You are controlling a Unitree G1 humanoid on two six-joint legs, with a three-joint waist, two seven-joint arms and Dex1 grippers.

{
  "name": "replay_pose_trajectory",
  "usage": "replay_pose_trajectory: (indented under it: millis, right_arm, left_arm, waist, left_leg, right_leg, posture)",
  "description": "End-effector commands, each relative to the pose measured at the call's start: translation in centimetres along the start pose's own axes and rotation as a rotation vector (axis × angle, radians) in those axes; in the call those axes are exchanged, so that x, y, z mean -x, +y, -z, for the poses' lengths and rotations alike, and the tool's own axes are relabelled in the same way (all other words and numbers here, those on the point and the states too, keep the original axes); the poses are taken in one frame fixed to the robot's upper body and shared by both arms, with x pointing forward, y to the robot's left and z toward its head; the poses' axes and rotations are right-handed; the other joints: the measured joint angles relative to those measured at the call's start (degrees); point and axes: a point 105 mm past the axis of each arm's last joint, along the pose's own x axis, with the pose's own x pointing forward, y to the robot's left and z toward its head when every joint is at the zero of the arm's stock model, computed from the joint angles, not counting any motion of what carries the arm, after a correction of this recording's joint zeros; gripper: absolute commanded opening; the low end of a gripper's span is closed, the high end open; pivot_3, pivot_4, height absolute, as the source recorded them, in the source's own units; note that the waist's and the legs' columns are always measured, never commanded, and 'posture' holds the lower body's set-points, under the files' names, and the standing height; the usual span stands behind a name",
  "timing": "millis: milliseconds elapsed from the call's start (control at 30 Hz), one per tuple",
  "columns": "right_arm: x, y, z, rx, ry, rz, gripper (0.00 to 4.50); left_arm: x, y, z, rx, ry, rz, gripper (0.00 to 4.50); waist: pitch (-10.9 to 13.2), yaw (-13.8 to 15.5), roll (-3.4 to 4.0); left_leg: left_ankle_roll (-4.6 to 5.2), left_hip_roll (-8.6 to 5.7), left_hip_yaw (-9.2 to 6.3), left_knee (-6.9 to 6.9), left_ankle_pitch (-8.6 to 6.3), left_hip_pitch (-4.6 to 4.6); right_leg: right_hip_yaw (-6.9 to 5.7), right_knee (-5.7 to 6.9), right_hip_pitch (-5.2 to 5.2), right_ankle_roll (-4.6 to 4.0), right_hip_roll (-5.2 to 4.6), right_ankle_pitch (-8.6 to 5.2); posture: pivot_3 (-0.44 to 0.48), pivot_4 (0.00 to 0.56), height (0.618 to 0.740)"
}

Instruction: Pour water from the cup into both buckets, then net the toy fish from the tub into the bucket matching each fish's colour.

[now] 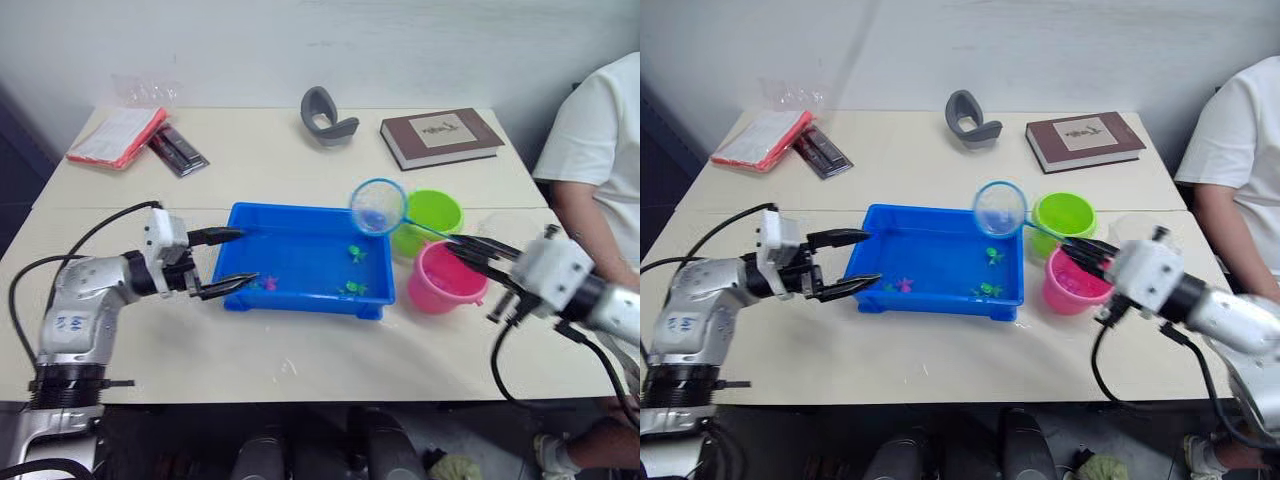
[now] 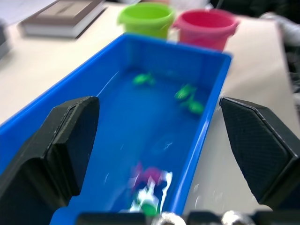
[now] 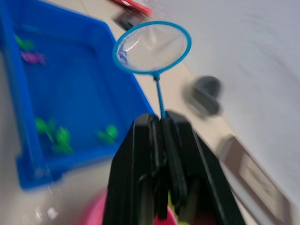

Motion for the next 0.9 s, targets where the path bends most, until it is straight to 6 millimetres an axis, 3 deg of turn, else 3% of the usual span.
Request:
replay_pose_trajectory:
  millis: [33, 200, 367, 600, 700, 900]
  right_arm:
    - [-2.6, 1.0, 1.1, -0.129, 0.081, -0.106, 0.0]
    - [-6.4, 1.9, 1.4, -0.086, 0.124, -0.25, 0.0]
    - [-9.8, 2.3, 3.3, 0.081, 0.246, -0.344, 0.0]
    - [-11.2, 3.9, 3.5, 0.113, 0.269, -0.456, 0.0]
    - [-11.5, 4.9, 3.1, 0.054, 0.258, -0.518, 0.0]
    - [-12.0, 4.8, 1.9, -0.118, 0.222, -0.521, 0.0]
  left_arm:
    - [1.6, 0.0, -1.0, -0.034, 0.006, -0.015, 4.41]
    - [3.1, -0.5, 0.0, -0.019, 0.074, -0.035, 4.41]
    - [3.7, -0.9, 0.5, -0.045, 0.122, -0.07, 4.41]
    - [3.8, -1.6, 0.7, -0.037, 0.119, -0.086, 4.41]
    - [3.7, -1.8, 0.7, -0.032, 0.115, -0.091, 4.41]
    - [3.7, -1.9, 0.8, -0.028, 0.117, -0.096, 4.41]
  waist:
    - [0.0, 0.49, 0.02]
    - [-0.01, 1.22, 0.0]
    - [-0.02, 1.05, -0.01]
    - [-0.02, 0.91, -0.01]
    - [-0.02, 0.62, -0.01]
    - [-0.02, -0.08, 0.0]
  left_leg:
    - [-0.01, -0.02, -0.12, -0.01, 0.01, -0.08]
    - [0.06, -0.11, -0.18, 0.03, -0.04, -0.46]
    - [0.08, -0.15, 0.09, 0.06, -0.02, -0.99]
    - [0.13, -0.15, 0.19, 0.08, -0.05, -1.05]
    - [0.11, -0.13, 0.17, 0.09, -0.04, -1.03]
    - [0.08, -0.12, 0.16, 0.1, 0.0, -0.96]
  right_leg:
    - [-0.14, -0.03, -0.02, -0.02, -0.07, -0.01]
    - [-0.43, -0.15, -0.23, 0.0, -0.18, 0.0]
    - [-0.78, 0.11, -0.85, 0.08, -0.11, 0.05]
    - [-1.38, 0.11, -0.87, 0.09, -0.09, 0.05]
    - [-1.39, 0.18, -0.86, 0.09, -0.09, 0.05]
    - [-1.37, 0.32, -0.86, 0.08, -0.18, 0.05]
  posture:
    - [0.0, 0.15, 0.74]
    - [0.0, 0.15, 0.74]
    - [0.0, 0.15, 0.74]
    - [0.0, 0.15, 0.74]
    - [0.0, 0.15, 0.74]
    - [0.0, 0.15, 0.74]
